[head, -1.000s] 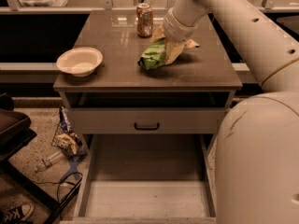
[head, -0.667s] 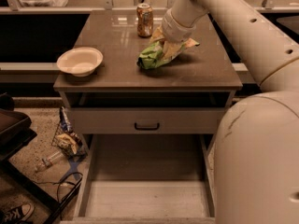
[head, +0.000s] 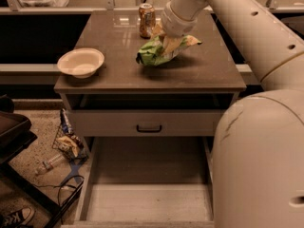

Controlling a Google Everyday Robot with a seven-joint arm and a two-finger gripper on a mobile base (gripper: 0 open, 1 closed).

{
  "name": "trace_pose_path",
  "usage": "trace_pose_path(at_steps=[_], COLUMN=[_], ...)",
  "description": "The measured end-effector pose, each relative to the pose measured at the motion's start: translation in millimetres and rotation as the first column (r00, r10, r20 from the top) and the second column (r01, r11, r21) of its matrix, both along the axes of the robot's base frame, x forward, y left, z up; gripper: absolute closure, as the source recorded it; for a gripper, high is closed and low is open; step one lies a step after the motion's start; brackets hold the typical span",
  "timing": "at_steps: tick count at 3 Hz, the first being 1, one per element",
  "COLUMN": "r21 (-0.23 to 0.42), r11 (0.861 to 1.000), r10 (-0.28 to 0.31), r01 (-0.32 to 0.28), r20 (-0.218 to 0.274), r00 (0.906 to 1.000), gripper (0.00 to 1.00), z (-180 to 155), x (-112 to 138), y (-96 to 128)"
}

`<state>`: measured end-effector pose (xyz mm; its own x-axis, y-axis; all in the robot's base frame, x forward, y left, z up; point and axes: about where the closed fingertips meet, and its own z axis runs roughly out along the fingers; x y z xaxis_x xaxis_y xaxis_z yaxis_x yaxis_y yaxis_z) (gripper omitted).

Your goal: Place green rice chip bag into middle drawer

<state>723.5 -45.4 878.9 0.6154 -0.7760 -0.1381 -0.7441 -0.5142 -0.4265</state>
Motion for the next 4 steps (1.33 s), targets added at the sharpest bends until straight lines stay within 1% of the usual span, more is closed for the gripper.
trace_pose_path(at_steps=[1,2,3,4], r21=[-0.048,-0.05,0.034,0.147], r11=[0.999,0.998,0.995,0.976], r10=[0.012,-0.02,-0.102,-0.179], r01=[-0.009,0.026,0.097,0.158], r20=[0.063,0.123,0.168,0.14], r00=[0.9979,0.9922,0.9806,0.9739], gripper=[1.0,1.0,1.0,1.0], z=[57,116,152,142], x=[-24,-70,-127,-174], y=[5,-7,-33,-60])
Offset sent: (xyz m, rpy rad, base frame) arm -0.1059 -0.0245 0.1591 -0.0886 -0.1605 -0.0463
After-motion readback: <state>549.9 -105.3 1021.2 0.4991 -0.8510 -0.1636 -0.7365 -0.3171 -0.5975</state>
